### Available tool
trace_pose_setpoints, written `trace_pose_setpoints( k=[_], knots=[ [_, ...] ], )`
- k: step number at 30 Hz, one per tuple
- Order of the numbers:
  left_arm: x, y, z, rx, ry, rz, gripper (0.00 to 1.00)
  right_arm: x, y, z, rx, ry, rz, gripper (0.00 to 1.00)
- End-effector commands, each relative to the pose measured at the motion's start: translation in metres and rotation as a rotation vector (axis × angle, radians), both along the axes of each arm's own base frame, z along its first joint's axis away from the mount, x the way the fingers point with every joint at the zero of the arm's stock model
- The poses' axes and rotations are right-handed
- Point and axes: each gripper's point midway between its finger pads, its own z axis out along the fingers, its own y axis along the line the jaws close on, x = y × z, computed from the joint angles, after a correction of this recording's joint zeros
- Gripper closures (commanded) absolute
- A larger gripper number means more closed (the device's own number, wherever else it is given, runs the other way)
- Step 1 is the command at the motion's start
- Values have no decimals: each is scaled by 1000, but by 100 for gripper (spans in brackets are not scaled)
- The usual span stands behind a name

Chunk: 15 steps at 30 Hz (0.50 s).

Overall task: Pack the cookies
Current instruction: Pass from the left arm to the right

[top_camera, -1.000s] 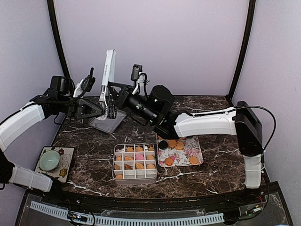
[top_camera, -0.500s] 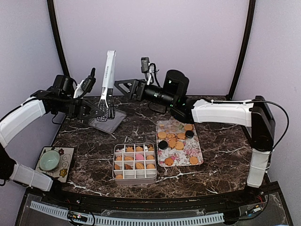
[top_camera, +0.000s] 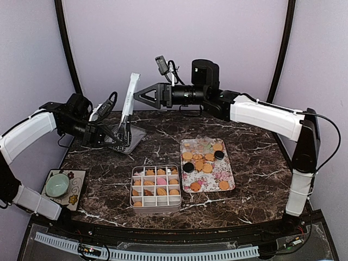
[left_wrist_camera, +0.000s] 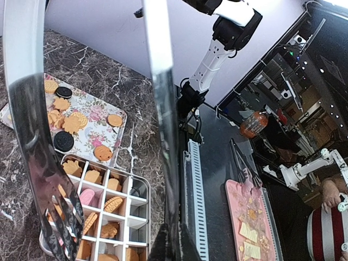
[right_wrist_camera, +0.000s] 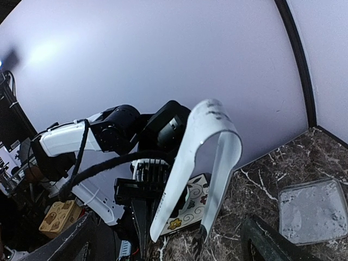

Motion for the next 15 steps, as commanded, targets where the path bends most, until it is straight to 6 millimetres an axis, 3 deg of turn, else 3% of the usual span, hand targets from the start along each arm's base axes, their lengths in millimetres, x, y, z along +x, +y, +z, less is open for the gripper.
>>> trace_pose_setpoints(
  k=[1,5,15],
  knots=[
    [-4,2,7,10,-83,-18,100,-7,10,-23,-60,35,70,11],
    [-3,1,5,12,-80,-24,100,-6,14,-31,-69,52,83,16],
    [-2,2,-10,49,-60,-31,100,-13,32,-23,-15,64,176,22]
  ],
)
